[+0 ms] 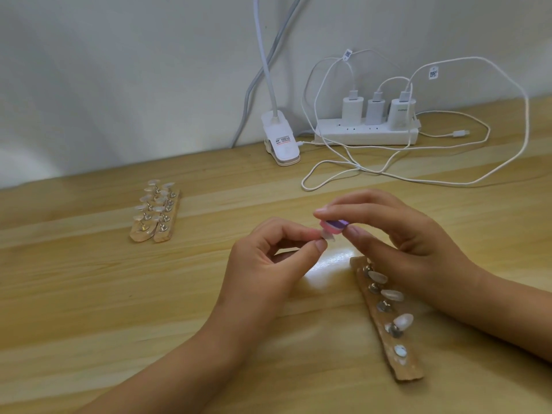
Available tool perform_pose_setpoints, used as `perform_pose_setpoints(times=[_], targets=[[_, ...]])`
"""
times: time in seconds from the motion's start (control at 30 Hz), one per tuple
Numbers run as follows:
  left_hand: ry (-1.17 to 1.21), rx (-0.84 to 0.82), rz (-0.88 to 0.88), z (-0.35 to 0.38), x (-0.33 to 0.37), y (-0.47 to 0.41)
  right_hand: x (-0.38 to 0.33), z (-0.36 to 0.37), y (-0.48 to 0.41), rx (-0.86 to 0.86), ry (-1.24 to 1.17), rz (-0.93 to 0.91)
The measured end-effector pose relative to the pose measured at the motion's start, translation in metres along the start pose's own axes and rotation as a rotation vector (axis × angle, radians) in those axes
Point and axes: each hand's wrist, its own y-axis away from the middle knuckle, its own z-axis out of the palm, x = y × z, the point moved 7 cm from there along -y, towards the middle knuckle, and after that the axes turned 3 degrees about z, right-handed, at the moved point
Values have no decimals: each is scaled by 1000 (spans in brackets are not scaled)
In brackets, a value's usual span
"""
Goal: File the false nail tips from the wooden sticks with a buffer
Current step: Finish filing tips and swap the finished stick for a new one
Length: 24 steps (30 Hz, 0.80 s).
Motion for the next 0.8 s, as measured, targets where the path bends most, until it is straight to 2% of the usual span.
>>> perform_pose_setpoints(times=[0.7, 0.8], targets=[[-13, -21, -2, 3, 2, 1, -4, -1, 1, 24, 77, -42], [30, 6, -46, 2, -1, 1, 0, -2, 1, 32, -13, -5]])
